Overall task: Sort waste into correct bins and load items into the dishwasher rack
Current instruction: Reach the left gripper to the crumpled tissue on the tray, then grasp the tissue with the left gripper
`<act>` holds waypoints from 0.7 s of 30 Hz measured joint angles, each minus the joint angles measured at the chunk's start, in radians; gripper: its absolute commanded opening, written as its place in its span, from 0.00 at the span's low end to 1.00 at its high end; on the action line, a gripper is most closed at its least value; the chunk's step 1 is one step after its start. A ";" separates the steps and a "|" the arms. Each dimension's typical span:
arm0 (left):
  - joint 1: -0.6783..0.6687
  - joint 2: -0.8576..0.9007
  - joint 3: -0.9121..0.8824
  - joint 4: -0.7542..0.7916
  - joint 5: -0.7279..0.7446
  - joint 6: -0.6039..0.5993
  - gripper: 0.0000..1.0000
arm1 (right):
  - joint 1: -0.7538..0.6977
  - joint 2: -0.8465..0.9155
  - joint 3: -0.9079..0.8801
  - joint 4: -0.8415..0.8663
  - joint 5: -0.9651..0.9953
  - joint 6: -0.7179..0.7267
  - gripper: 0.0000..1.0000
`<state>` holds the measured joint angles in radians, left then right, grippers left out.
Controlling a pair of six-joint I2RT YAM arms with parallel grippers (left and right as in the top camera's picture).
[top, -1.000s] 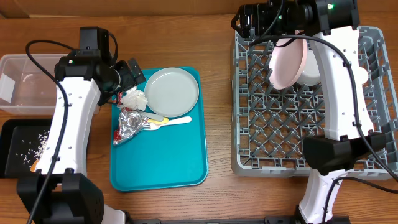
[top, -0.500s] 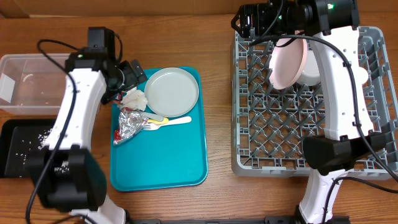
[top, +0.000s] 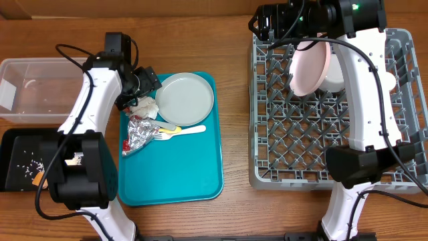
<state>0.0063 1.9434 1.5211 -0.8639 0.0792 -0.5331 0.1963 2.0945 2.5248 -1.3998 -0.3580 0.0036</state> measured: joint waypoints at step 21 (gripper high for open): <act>0.000 0.106 0.000 -0.004 0.026 -0.018 0.45 | 0.000 0.000 0.000 0.001 0.000 0.000 1.00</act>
<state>0.0063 2.0491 1.5211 -0.8680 0.1051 -0.5514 0.1963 2.0945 2.5248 -1.3991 -0.3584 0.0036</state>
